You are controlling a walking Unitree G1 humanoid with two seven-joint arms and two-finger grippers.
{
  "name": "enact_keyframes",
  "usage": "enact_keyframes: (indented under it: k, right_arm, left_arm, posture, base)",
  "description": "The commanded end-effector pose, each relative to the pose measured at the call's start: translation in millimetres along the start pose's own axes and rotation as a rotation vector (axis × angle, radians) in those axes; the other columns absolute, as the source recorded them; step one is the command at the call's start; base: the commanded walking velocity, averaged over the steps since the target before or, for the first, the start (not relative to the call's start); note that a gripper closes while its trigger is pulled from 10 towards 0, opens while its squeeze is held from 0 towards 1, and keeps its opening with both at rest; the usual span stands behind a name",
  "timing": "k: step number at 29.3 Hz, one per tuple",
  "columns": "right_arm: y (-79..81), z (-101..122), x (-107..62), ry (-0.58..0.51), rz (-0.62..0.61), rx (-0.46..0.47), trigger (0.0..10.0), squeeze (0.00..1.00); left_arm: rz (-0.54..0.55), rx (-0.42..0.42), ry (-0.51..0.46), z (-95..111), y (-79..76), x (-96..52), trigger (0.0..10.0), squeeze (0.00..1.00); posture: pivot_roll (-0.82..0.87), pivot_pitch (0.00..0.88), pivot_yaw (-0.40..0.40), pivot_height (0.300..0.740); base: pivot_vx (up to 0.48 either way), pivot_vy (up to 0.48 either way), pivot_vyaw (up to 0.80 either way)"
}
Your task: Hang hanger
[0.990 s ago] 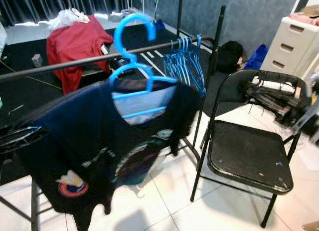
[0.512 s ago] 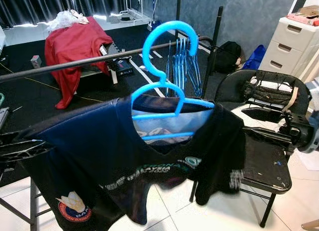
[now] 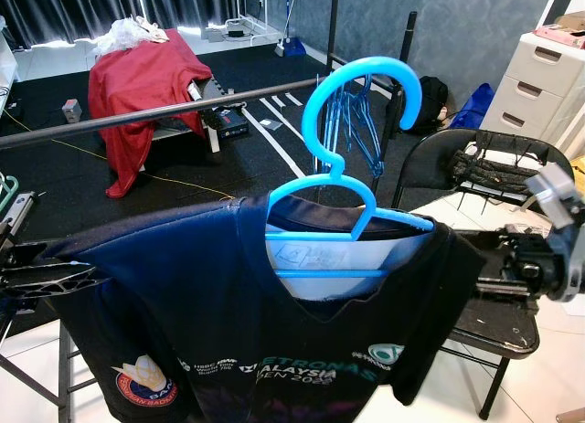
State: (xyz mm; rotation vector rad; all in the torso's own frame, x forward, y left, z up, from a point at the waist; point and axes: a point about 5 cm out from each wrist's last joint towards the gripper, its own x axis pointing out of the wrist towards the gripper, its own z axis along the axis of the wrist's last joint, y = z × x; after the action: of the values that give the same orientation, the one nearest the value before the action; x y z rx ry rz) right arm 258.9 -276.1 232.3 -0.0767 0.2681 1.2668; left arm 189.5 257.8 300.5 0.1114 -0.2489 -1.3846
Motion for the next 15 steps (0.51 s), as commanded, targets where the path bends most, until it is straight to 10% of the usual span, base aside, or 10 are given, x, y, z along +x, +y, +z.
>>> enact_keyframes:
  k: [1, 7, 8, 15]
  right_arm:
    - [5.3, 1, 6.2, 0.009, 0.054, 0.003, 10.0, 0.0]
    - [7.5, -4, 9.9, 0.032, 0.079, 0.012, 10.0, 0.0]
    - [9.1, -4, 11.2, 0.033, 0.091, 0.017, 0.0, 0.0]
    - [12.0, 2, 19.5, -0.023, 0.095, 0.009, 0.0, 0.0]
  left_arm:
    - [-0.028, 0.005, -0.012, 4, -0.3, 2.6, 10.0, 0.0]
    - [-0.026, 0.006, -0.016, 4, 0.7, 2.8, 10.0, 0.0]
    - [-0.025, 0.006, -0.017, 4, 1.2, 3.1, 10.0, 0.0]
    - [0.049, 0.029, -0.013, 2, 10.4, -0.2, 10.0, 0.0]
  posture:
    - [-0.07, 0.032, -0.008, 0.74]
    - [-0.07, 0.033, -0.009, 0.74]
    - [-0.07, 0.033, -0.009, 0.74]
    - [-0.07, 0.039, -0.005, 0.74]
  base:
    - [0.0, 0.0, 0.0]
    - [0.0, 0.0, 0.0]
    - [0.0, 0.0, 0.0]
    - [0.0, 0.0, 0.0]
